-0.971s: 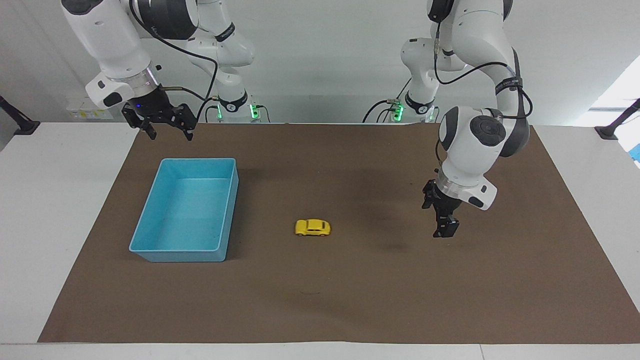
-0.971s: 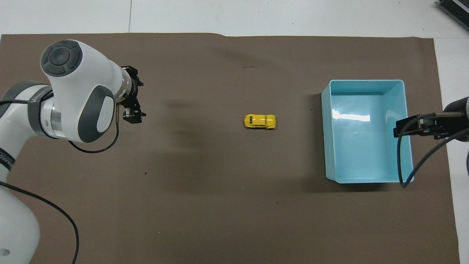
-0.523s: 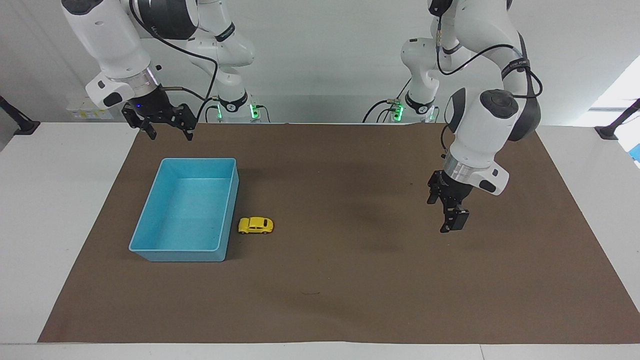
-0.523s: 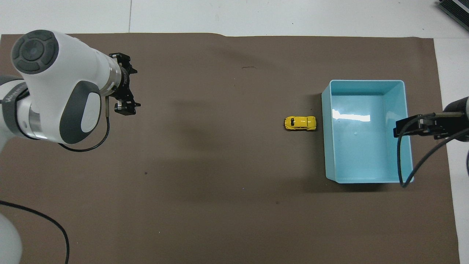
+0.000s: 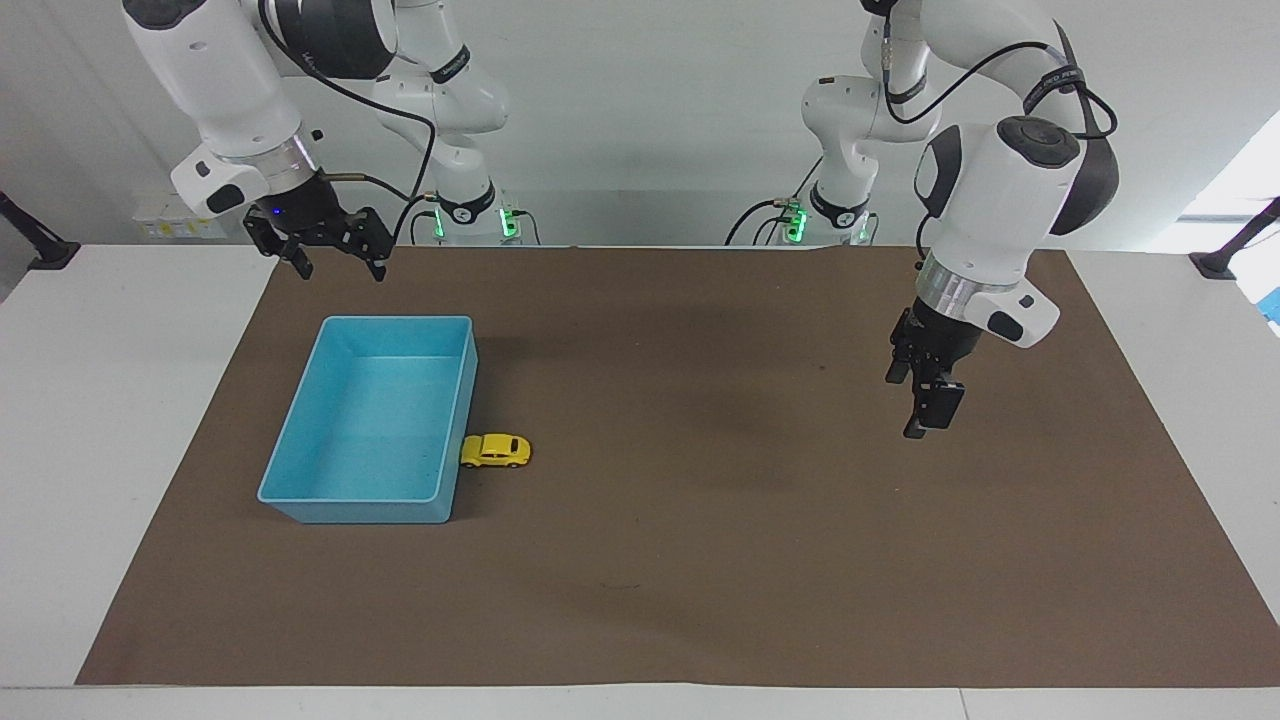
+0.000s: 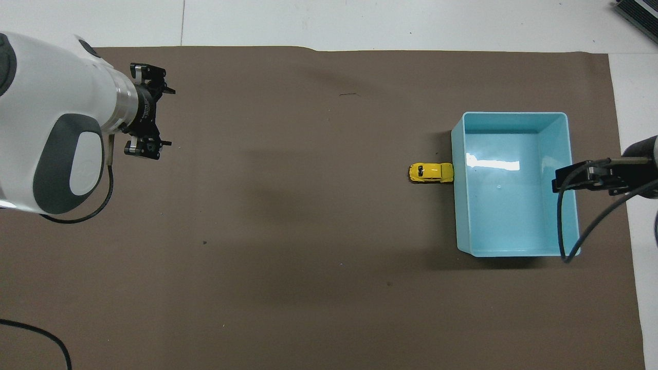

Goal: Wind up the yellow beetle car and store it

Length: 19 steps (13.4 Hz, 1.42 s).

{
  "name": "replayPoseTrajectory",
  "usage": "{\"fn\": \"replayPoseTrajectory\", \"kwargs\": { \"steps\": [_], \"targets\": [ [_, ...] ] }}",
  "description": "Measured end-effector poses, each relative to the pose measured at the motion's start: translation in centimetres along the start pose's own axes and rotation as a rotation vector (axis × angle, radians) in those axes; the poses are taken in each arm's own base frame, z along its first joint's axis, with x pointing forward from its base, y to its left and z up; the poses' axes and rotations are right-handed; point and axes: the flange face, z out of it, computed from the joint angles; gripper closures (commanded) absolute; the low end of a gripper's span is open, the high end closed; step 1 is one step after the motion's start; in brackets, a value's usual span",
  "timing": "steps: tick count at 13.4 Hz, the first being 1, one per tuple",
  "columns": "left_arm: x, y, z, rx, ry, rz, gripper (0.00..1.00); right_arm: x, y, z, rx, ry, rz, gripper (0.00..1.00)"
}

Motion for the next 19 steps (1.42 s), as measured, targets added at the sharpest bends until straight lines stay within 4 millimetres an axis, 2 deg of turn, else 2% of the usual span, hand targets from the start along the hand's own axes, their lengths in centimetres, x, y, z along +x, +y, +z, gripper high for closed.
{"fn": "replayPoseTrajectory", "kwargs": {
  "steps": [4, 11, 15, 19],
  "targets": [
    [0.8, -1.0, -2.0, 0.038, -0.001, 0.282, 0.0, 0.0, 0.0, 0.0, 0.0, 0.0, 0.0, 0.0],
    [0.8, -2.3, -2.3, 0.117, -0.046, 0.813, 0.0, -0.3, -0.8, -0.1, -0.003, -0.006, -0.016, 0.0],
    [4.5, -3.7, -4.8, 0.148, -0.075, 1.059, 0.0, -0.4, -0.6, -0.4, -0.002, 0.0, -0.011, 0.0],
    [9.6, -5.2, -7.1, 0.156, -0.096, 1.283, 0.0, -0.3, -0.6, -0.4, -0.001, 0.005, 0.027, 0.0]
  ]
}}
